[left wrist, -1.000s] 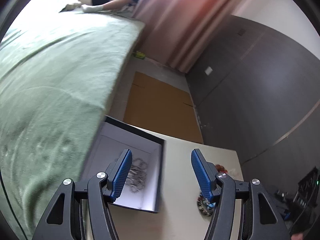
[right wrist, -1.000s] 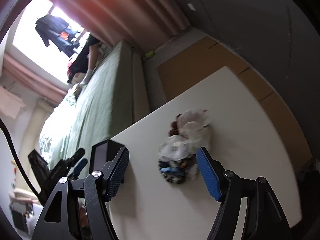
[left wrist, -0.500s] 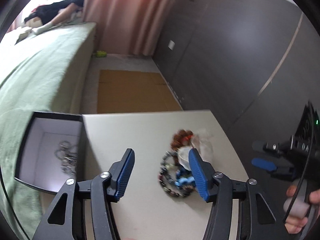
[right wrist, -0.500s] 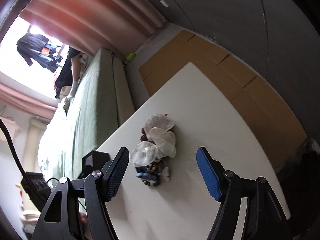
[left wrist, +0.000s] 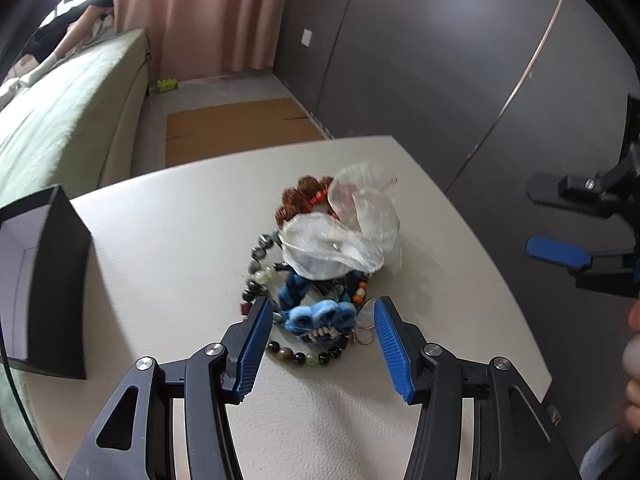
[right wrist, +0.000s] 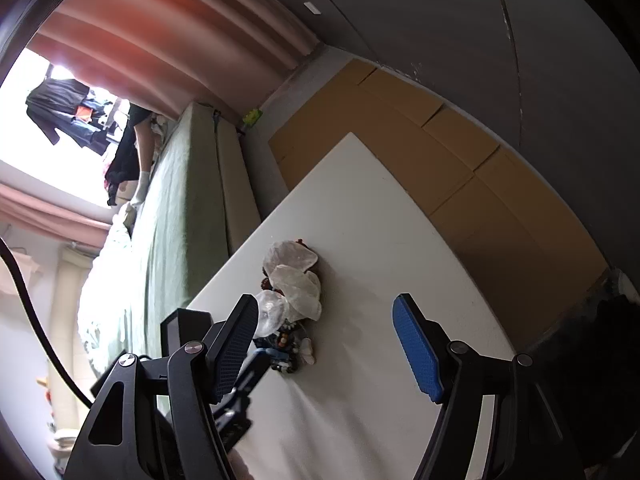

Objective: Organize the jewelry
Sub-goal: 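Grasp the blue flower bracelet with the left gripper, then grasp the white translucent pouch with the right gripper while the left lifts the blue bracelet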

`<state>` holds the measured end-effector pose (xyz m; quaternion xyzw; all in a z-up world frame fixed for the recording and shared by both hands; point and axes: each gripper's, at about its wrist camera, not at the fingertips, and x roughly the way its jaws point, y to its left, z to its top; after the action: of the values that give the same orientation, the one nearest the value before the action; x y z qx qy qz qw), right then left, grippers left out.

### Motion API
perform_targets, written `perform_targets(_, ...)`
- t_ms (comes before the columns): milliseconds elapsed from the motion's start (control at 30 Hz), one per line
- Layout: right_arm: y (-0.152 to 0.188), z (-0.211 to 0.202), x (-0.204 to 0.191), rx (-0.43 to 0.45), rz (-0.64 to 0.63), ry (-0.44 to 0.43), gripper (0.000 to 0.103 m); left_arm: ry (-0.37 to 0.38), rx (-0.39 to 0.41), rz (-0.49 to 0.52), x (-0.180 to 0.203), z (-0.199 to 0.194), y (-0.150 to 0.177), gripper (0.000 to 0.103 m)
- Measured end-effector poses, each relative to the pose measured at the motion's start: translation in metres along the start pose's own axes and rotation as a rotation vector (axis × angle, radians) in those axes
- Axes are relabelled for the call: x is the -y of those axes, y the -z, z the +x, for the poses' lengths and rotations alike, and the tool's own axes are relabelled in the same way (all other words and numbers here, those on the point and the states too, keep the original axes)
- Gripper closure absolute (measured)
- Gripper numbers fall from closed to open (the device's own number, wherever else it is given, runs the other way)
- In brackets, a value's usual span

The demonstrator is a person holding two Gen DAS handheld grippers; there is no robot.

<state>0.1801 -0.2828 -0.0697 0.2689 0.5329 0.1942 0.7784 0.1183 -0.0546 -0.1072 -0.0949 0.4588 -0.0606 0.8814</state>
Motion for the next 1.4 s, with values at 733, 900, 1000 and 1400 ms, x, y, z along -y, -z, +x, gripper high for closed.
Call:
perform_targets(733, 0.005, 0.073, -0.042, -0.088, -0.14, 0.003, 0.033, 0.074, 0.075, -0.052, -0.028, -0.046, -0.004, 0.071)
perform_targets(900, 0.005, 0.093, -0.053, -0.109, -0.164, 0.01, 0.043, 0.073, 0.088, -0.059, -0.036, -0.055, -0.003, 0.071)
perform_targets(1000, 0.008, 0.101, -0.06, -0.12, -0.18, 0.01, 0.044, 0.07, 0.094, -0.064, -0.042, -0.06, -0.003, 0.071)
perform_targets(1400, 0.014, 0.117, -0.083, -0.101, -0.227, 0.027, 0.044, 0.065, 0.114, -0.09, -0.058, -0.072, -0.004, 0.071)
